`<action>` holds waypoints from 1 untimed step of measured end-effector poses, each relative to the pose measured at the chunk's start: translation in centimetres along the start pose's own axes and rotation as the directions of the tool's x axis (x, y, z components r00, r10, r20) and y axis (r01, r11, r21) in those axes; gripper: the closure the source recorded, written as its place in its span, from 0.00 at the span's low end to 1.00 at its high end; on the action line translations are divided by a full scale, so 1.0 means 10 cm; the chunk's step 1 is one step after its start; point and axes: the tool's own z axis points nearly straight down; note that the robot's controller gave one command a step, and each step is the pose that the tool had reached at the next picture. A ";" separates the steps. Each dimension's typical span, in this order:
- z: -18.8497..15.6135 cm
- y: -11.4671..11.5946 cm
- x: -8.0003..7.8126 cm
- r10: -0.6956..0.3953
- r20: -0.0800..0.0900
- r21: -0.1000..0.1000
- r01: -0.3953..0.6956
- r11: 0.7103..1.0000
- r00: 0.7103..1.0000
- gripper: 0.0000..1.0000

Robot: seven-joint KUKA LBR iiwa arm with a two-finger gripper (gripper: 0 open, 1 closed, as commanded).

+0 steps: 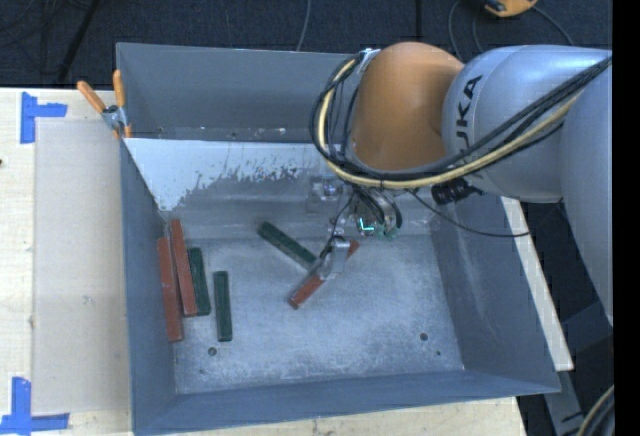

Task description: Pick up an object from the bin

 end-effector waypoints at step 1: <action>-0.05 0.00 -0.02 0.001 0.008 0.000 -0.001 1.000 1.000 0.00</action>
Offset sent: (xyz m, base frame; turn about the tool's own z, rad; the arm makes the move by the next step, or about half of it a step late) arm -0.0086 0.0327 -0.0848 -0.1190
